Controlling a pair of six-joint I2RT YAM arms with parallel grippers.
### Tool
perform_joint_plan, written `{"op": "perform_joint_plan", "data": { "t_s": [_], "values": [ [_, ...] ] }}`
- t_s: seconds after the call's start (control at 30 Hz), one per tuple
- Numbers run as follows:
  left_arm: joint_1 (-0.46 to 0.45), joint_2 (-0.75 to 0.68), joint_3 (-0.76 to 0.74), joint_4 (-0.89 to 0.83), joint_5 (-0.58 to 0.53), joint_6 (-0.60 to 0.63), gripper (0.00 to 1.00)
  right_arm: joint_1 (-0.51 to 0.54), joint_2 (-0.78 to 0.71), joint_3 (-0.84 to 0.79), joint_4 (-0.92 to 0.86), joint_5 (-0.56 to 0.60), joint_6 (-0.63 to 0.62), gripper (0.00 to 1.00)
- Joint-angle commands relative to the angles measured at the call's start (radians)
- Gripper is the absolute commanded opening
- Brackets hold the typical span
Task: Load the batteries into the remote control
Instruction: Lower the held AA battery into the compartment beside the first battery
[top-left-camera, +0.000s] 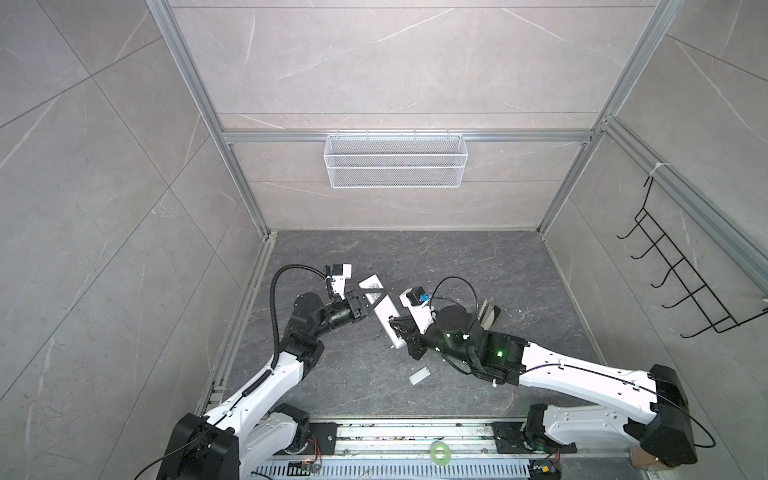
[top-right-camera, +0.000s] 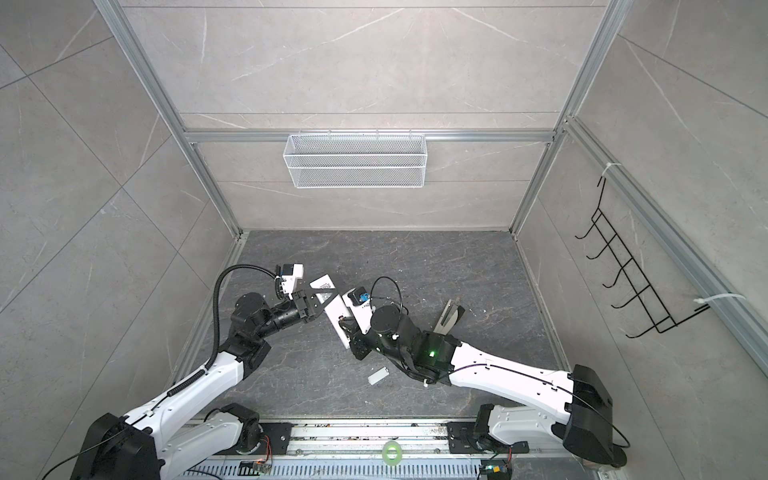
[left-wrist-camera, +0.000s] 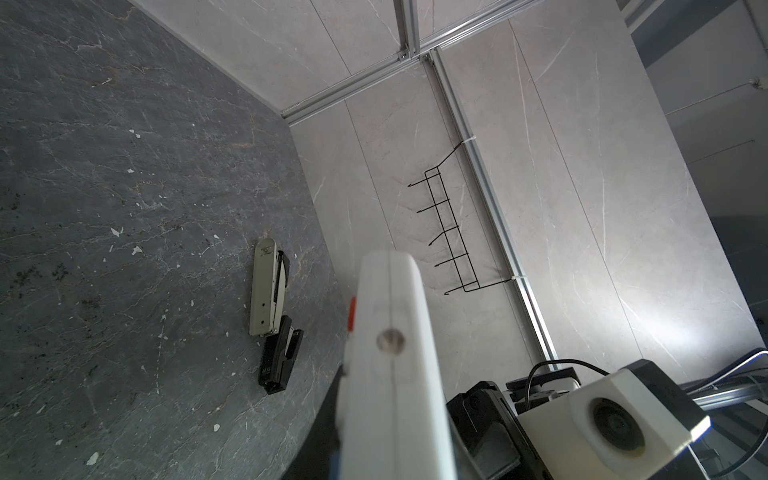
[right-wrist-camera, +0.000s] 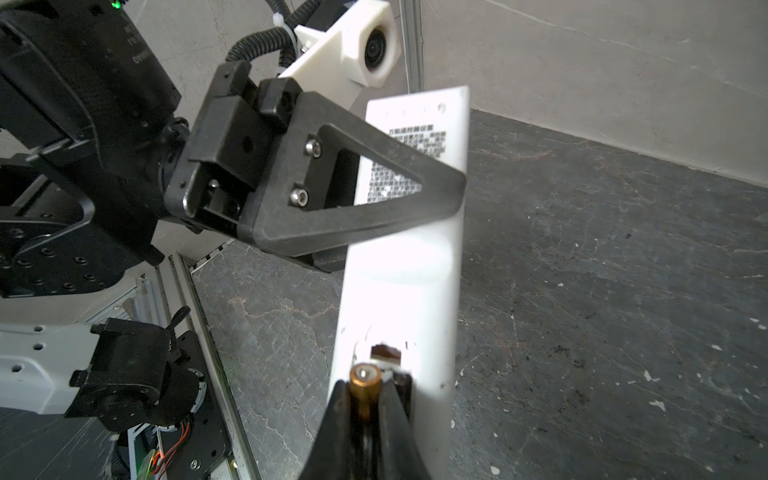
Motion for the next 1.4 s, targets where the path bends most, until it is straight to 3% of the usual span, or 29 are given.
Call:
{"op": "perform_joint_plan", "data": {
  "t_s": [0.0,0.8,1.37],
  "values": [
    [-0.009,-0.024,0.008,0.153,0.059,-0.050,0.00,-0.003,0.028,0.009,-0.084,0.058,-0.017,0.01],
    [-0.009,-0.038,0.002,0.160,0.052,-0.059,0.00,0.012,0.043,-0.024,-0.025,0.095,0.069,0.02],
    [-0.010,-0.044,0.009,0.169,0.052,-0.067,0.00,0.016,-0.002,-0.045,-0.059,0.109,0.046,0.18]
  ]
}}
